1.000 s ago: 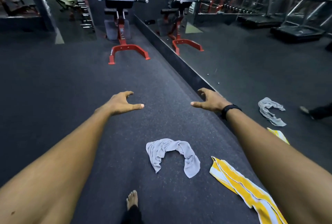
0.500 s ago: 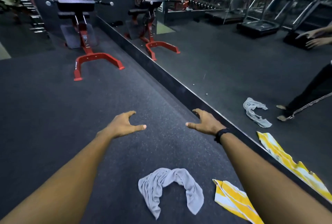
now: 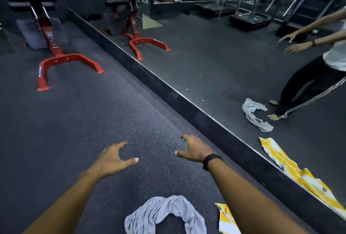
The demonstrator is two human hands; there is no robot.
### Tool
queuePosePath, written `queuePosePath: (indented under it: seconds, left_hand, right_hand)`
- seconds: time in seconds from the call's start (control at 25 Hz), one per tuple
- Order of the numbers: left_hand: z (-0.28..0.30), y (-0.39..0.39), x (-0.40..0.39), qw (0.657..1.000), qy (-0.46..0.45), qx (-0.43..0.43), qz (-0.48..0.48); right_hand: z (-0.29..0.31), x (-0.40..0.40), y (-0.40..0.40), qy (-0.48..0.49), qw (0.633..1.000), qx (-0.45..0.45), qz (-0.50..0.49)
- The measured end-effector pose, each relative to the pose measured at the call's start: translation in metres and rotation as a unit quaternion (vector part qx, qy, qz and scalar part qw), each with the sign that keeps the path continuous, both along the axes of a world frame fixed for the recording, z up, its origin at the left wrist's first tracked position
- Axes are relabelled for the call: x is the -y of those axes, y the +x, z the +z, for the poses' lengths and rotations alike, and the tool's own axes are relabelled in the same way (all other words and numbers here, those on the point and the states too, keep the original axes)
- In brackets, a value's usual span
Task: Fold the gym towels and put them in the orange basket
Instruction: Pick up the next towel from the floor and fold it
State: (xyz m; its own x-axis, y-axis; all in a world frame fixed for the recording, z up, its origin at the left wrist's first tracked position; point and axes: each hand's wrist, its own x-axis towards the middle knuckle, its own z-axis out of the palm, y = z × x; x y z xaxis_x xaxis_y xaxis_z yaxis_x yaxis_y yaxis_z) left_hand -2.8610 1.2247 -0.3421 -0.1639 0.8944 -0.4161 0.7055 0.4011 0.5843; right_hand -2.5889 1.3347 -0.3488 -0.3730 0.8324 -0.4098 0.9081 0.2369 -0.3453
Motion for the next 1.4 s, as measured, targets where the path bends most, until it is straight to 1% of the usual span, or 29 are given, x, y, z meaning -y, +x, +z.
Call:
queuePosePath:
  seconds: [0.2, 0.4, 0.52, 0.64, 0.72, 0.84, 1.0, 1.08, 1.12, 1.16, 1.2, 1.28, 1.32, 1.36, 1.4]
  left_hand:
    - [-0.107, 0.007, -0.057, 0.998, -0.044, -0.001, -0.033]
    - [-0.26, 0.004, -0.076, 0.993, -0.101, 0.027, -0.05]
    - [-0.346, 0.002, -0.067, 0.987, -0.145, 0.041, -0.048]
    - [-0.438, 0.002, -0.054, 0.98, -0.184, 0.037, -0.061]
    - [-0.495, 0.003, -0.046, 0.977, -0.198, 0.032, -0.069]
    - [-0.567, 0.002, -0.038, 0.974, -0.21, 0.021, -0.084]
    - [-0.649, 0.001, -0.026, 0.967, -0.232, 0.019, -0.102]
    - [-0.681, 0.002, -0.018, 0.964, -0.242, 0.017, -0.113]
    - [-0.692, 0.002, -0.015, 0.964, -0.241, 0.014, -0.115]
    - [-0.7, 0.003, -0.012, 0.964, -0.238, 0.011, -0.116]
    - [-0.706, 0.003, -0.009, 0.965, -0.236, 0.009, -0.117]
    - [-0.713, 0.004, -0.001, 0.964, -0.234, 0.009, -0.124]
    - [-0.712, 0.004, 0.001, 0.965, -0.231, 0.013, -0.123]
    - [-0.707, 0.003, 0.003, 0.966, -0.228, 0.019, -0.122]
    - [-0.699, 0.002, 0.005, 0.966, -0.226, 0.023, -0.121]
  right_hand:
    - [-0.106, -0.037, -0.008, -0.03, 0.999, 0.037, 0.008]
    - [-0.266, -0.041, -0.008, -0.087, 0.995, 0.038, -0.03]
    - [-0.359, -0.027, 0.0, -0.14, 0.987, 0.036, -0.063]
    - [-0.463, -0.002, 0.01, -0.186, 0.978, 0.026, -0.09]
    - [-0.53, 0.016, 0.015, -0.201, 0.973, 0.043, -0.103]
    - [-0.617, 0.042, 0.013, -0.221, 0.968, 0.059, -0.101]
    - [-0.715, 0.072, 0.004, -0.249, 0.95, 0.104, -0.159]
    - [-0.748, 0.086, -0.005, -0.274, 0.933, 0.107, -0.209]
    - [-0.765, 0.092, -0.009, -0.289, 0.921, 0.076, -0.252]
    - [-0.778, 0.097, -0.012, -0.3, 0.903, 0.022, -0.307]
    - [-0.79, 0.1, -0.014, -0.307, 0.877, -0.039, -0.367]
    - [-0.801, 0.1, -0.018, -0.3, 0.825, -0.107, -0.466]
    - [-0.794, 0.098, -0.022, -0.29, 0.816, -0.122, -0.485]
    - [-0.784, 0.095, -0.025, -0.272, 0.816, -0.135, -0.491]
    - [-0.768, 0.092, -0.03, -0.247, 0.826, -0.141, -0.486]
